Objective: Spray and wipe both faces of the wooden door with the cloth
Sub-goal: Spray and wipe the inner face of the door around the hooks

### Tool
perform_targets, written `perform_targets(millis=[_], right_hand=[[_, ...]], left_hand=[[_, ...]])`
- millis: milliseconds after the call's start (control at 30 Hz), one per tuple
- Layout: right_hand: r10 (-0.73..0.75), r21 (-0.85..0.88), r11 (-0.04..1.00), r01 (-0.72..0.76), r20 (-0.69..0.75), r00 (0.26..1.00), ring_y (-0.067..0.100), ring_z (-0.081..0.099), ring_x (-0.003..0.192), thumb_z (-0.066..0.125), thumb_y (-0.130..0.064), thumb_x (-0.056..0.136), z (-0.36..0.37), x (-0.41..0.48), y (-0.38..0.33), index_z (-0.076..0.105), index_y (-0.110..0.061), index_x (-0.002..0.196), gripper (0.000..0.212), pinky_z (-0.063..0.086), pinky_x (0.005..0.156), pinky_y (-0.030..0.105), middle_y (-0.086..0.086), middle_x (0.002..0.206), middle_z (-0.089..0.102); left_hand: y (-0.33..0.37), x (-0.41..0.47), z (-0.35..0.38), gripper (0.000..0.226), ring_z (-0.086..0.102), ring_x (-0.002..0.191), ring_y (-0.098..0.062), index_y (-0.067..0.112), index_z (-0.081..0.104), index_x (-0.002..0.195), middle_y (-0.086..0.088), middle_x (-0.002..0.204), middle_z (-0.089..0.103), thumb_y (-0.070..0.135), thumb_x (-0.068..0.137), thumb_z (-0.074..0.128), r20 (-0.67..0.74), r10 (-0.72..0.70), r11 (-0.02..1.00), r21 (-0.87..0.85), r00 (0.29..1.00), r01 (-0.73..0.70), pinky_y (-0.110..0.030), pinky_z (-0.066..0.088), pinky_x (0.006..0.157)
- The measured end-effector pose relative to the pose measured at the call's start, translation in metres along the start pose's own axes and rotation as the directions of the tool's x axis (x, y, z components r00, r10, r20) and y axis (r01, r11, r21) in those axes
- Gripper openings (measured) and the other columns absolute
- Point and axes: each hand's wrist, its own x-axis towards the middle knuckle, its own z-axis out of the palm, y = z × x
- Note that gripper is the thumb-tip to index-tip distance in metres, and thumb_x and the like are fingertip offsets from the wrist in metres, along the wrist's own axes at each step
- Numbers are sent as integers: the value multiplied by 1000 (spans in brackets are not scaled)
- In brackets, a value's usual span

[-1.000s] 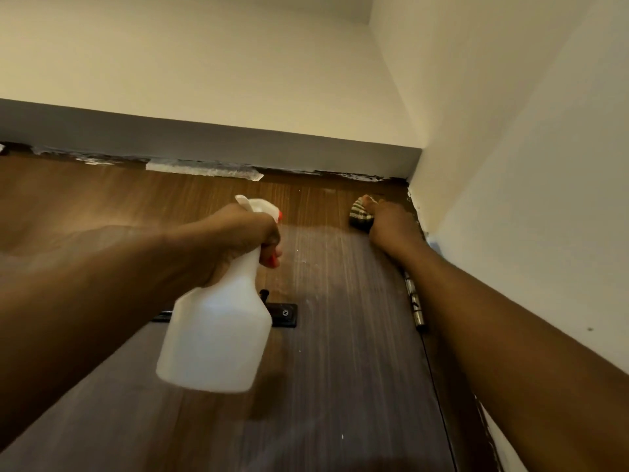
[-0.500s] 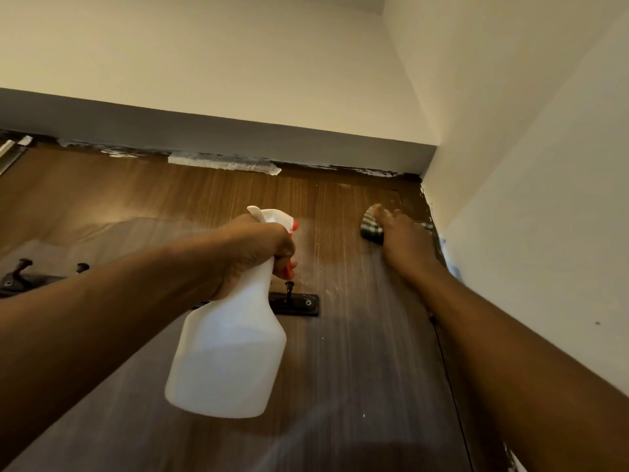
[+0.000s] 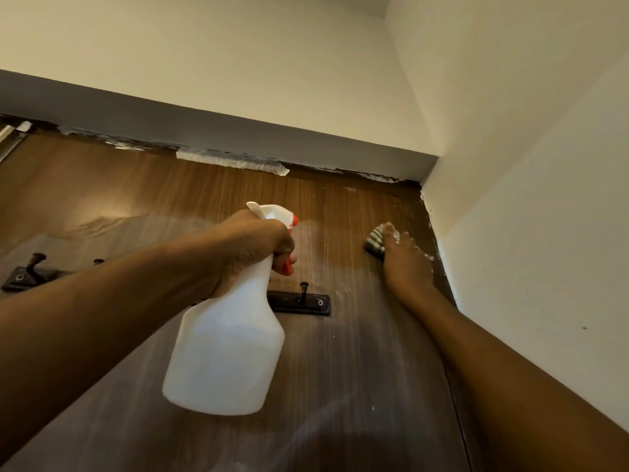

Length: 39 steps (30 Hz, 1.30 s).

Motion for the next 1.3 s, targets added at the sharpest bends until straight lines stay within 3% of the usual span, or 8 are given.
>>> perform_targets(millis=[100,367,600,733,933,1000,1100,1300], right_hand=[[-7,91,996,13,-68,998,40,33,140,32,-14,106,3,15,-19,23,-18,155,50,33,111,50,21,156,29],[-413,132,903,410,-5,911,17,29,146,51,-7,92,18,-43,-37,37,-32,149,64,30,118,42,0,158,32],[-231,202,952,231,-24,973,22,23,148,49,-3,94,9,-13,-39,32,-22,152,63,22,121,41,4,160,29],[-331,229,919,321,7,944,19,17,150,51,-12,97,11,9,-97,25,-18,154,63,11,121,34,3,162,22],[-537,277,833,480,190,822,17,44,129,56,-34,97,-1,-14,-60,53,-25,139,43,38,110,42,-4,147,45],[-466,224,874,430,139,874,12,43,110,59,-32,95,-6,-15,-39,63,-18,128,35,44,93,30,-3,126,46],[-300,153,944,293,24,954,11,42,95,61,-28,94,-10,2,-55,64,-17,124,32,34,73,22,-3,109,44],[-446,285,872,399,122,887,9,49,96,66,-26,92,-3,-8,-172,66,-19,118,27,41,81,21,-6,105,51]], left_hand=[[-3,-1,-11,34,65,72,-20,5,52,115,-14,83,64,-3,82,51,-19,0,1000,22,1000,1,-28,48,56],[0,-3,-19,42,67,79,-23,5,51,121,-17,92,66,-2,80,50,-92,3,1000,4,996,-3,-26,47,54],[-3,-11,-22,36,67,76,-19,9,54,115,-14,91,66,-1,81,51,-153,-5,1000,30,988,9,-25,46,51],[-4,-16,-31,37,67,86,-25,12,51,115,-18,98,67,1,81,54,-200,-11,999,35,980,18,-30,49,58],[-6,-25,-48,36,66,87,-25,9,49,115,-18,99,66,1,80,55,-285,-2,1000,25,958,9,-31,48,59],[-9,-28,-55,36,67,88,-26,9,50,116,-19,100,66,1,81,55,-275,5,999,41,962,7,-30,47,57],[-12,-32,-66,33,64,80,-23,12,49,114,-17,93,64,1,83,54,-247,24,998,63,969,-9,-29,46,56],[-18,-28,-86,36,64,83,-24,12,50,115,-17,96,65,1,81,55,-243,28,999,35,970,-21,-30,48,58]])
